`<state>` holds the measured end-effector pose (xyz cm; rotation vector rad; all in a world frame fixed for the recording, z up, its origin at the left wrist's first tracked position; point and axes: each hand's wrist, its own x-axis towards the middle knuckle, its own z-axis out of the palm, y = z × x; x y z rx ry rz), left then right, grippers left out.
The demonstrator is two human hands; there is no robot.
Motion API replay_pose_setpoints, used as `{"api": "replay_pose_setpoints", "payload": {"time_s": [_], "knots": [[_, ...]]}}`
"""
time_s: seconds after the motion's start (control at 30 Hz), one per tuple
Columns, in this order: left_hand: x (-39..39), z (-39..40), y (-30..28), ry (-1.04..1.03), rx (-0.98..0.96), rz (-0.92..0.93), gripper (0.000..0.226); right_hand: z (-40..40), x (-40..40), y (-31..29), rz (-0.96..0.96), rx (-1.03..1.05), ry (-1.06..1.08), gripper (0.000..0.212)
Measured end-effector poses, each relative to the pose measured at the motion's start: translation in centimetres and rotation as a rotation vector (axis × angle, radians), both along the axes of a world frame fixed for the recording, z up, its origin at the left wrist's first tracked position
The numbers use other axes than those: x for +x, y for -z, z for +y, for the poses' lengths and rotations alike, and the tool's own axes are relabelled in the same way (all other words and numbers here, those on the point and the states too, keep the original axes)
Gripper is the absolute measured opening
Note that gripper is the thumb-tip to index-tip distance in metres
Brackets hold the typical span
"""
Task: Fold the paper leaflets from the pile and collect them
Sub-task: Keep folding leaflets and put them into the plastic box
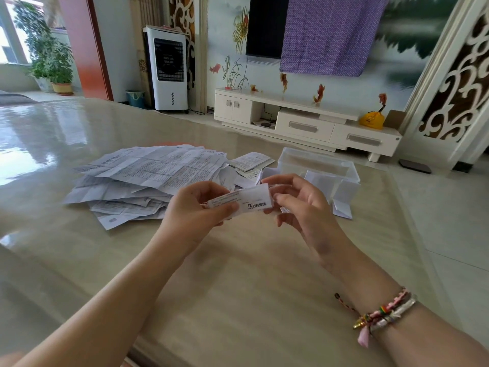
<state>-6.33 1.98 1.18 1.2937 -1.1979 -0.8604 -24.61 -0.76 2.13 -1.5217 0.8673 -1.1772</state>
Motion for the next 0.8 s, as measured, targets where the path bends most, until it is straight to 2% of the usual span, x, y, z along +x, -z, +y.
{"api": "replay_pose_setpoints", "payload": {"time_s": [0.13, 0.3, 0.37, 0.43, 0.53, 0.6, 0.7, 0.8], "knots": [[-0.4, 0.0, 0.2, -0.015, -0.024, -0.046, 0.009, 0.4, 0.2, -0.1, 0.008, -0.012, -0.059, 0.018], [-0.6, -0.1, 0.0, -0.025, -0.007, -0.007, 0.008, 0.5, 0.5, 0.0, 0.090, -0.087, -0.039, 0.006], [-0.6, -0.1, 0.0, -0.009, 0.003, 0.025, 0.008, 0.4, 0.5, 0.1, 0.125, -0.124, -0.039, 0.001], [-0.9, 0.0, -0.1, 0.023, 0.024, 0.077, 0.011, 0.3, 0.6, 0.4, 0.182, -0.166, -0.035, 0.005], [-1.2, 0.1, -0.4, 0.088, 0.105, 0.260, 0.024, 0.4, 1.1, 0.9, 0.288, -0.239, 0.016, 0.011], [-1.2, 0.1, -0.3, 0.148, 0.140, 0.286, 0.027, 0.6, 1.4, 1.0, 0.349, -0.279, 0.042, 0.012], [-1.1, 0.0, 0.0, 0.127, 0.141, 0.315, 0.013, 0.6, 1.5, 1.1, 0.450, -0.362, 0.055, 0.011], [-0.8, -0.3, 0.1, 0.037, 0.151, 0.377, 0.006, 0.3, 1.4, 1.3, 0.454, -0.273, 0.093, 0.007]]}}
